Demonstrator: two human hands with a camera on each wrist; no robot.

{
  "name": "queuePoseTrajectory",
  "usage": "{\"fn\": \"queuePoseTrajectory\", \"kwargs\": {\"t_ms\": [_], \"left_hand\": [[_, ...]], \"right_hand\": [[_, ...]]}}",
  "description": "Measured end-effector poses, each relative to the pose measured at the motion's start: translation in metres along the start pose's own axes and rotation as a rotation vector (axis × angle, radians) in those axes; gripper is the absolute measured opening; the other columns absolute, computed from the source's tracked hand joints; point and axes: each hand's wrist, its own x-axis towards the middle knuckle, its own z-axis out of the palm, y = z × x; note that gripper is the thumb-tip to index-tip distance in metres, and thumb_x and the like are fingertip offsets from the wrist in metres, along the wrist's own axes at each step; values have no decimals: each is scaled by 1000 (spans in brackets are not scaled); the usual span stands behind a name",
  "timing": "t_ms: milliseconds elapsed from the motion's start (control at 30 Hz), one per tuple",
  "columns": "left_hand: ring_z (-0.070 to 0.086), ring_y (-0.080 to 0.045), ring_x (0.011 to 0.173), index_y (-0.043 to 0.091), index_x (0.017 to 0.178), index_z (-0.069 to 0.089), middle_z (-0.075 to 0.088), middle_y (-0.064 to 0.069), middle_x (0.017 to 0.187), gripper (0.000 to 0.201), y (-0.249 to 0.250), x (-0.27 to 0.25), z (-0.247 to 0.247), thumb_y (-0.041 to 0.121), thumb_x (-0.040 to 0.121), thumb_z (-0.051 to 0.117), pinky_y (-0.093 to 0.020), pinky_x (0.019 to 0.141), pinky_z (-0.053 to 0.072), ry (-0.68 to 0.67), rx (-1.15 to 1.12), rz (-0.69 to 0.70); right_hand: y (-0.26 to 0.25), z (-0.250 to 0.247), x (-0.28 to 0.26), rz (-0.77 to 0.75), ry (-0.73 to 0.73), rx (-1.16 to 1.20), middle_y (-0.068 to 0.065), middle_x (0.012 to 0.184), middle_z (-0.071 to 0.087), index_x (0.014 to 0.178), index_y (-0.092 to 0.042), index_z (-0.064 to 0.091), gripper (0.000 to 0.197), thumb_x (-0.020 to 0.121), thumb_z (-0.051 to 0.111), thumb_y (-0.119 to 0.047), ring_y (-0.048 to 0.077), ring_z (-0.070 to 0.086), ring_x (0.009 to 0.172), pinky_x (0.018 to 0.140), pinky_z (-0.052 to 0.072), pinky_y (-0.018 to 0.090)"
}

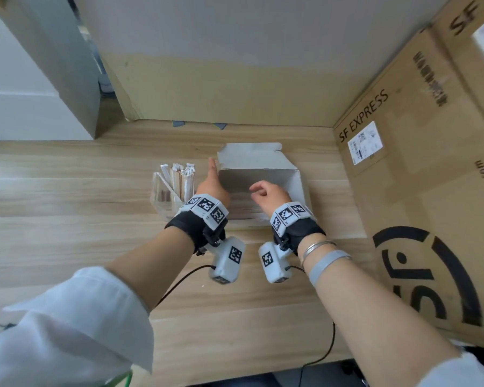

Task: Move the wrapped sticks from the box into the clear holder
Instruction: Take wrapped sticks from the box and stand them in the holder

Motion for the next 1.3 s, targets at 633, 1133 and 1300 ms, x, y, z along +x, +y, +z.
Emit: {"fn": "queuePoseTrajectory", "kwargs": {"t_ms": [633, 1133, 1300], "left_hand": [[46, -35, 121, 23, 144, 25, 28, -16, 142, 67, -2, -22, 4, -11, 87, 34, -33, 99, 38, 93, -164, 40], [49, -36, 117, 22, 144, 25, 28, -16, 142, 67, -1, -22, 6, -12, 87, 33, -35, 99, 39, 88, -128, 51], [48, -38, 119, 22, 143, 26, 29, -16, 141, 64, 1, -18, 7, -9, 88, 35, -39, 101, 39, 87, -88, 46]], "right_hand": [[0, 36, 5, -16, -141, -676, 11, 137, 48, 120, -10, 57, 38, 83, 60, -13, 33, 42, 129, 106, 40, 41], [-19, 20, -1, 26, -330, -672, 16, 132, 56, 127, 2, 52, 33, 95, 46, -6, 29, 55, 121, 99, 44, 31], [-21, 17, -7, 12, -349, -700, 16, 129, 59, 124, 2, 56, 31, 95, 47, -8, 28, 58, 119, 96, 46, 29]]}}
